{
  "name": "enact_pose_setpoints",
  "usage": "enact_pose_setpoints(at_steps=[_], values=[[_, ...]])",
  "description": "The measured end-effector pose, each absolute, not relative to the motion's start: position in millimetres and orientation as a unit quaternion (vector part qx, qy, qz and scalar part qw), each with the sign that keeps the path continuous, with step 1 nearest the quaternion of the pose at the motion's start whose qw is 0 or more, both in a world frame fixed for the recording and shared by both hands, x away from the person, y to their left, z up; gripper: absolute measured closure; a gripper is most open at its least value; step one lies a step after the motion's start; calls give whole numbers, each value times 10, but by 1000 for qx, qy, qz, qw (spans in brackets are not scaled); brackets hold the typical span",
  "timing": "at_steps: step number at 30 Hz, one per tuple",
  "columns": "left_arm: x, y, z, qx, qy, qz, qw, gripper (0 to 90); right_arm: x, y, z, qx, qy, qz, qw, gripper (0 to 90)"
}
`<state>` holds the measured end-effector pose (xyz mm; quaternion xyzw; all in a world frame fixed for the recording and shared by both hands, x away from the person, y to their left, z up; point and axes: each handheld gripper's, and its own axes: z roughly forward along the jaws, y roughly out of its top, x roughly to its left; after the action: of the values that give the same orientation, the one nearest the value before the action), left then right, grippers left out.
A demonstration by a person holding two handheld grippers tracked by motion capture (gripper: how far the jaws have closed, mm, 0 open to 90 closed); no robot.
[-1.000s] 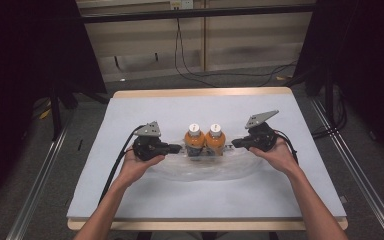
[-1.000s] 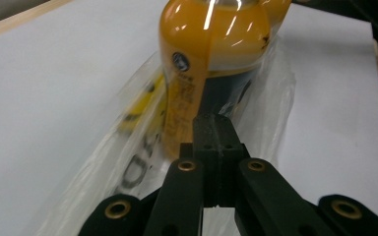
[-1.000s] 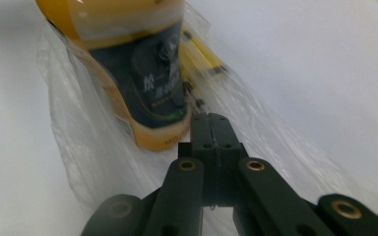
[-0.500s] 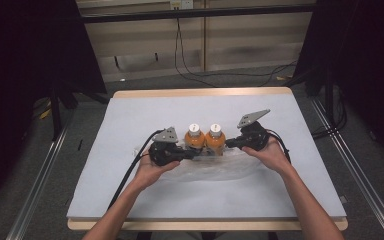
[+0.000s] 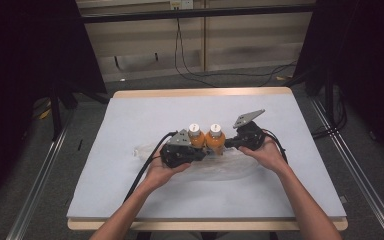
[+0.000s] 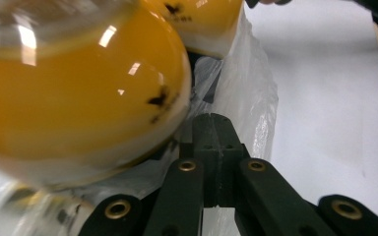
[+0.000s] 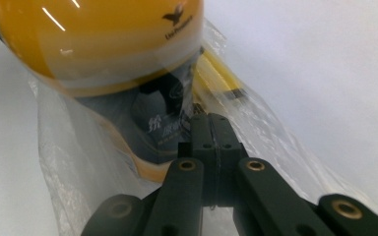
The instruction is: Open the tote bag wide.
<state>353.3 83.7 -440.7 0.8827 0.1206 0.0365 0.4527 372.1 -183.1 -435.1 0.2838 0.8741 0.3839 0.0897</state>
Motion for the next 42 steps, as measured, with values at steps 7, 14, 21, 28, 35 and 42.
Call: enact_pose_setpoints(at_steps=[7, 14, 21, 28, 35, 42], values=[[3496, 753, -4474, 891, 116, 42, 436, 900, 3840, -1670, -4436, 289, 878, 369, 92, 900], [3509, 819, -4363, 872, 123, 52, 471, 900, 3873, -1677, -4490, 291, 879, 368, 87, 900], [3441, 694, -4531, 885, 129, 89, 439, 900, 3919, -1669, -4559, 300, 876, 370, 75, 900], [3447, 605, -4693, 899, 125, 76, 413, 900, 3989, -1631, -4665, 301, 878, 367, 63, 900], [3382, 514, -4801, 917, 102, 86, 375, 900, 4053, -1592, -4765, 313, 877, 361, 51, 900], [3367, 532, -4810, 917, 109, 65, 378, 900, 4089, -1604, -4810, 331, 871, 361, 43, 900]])
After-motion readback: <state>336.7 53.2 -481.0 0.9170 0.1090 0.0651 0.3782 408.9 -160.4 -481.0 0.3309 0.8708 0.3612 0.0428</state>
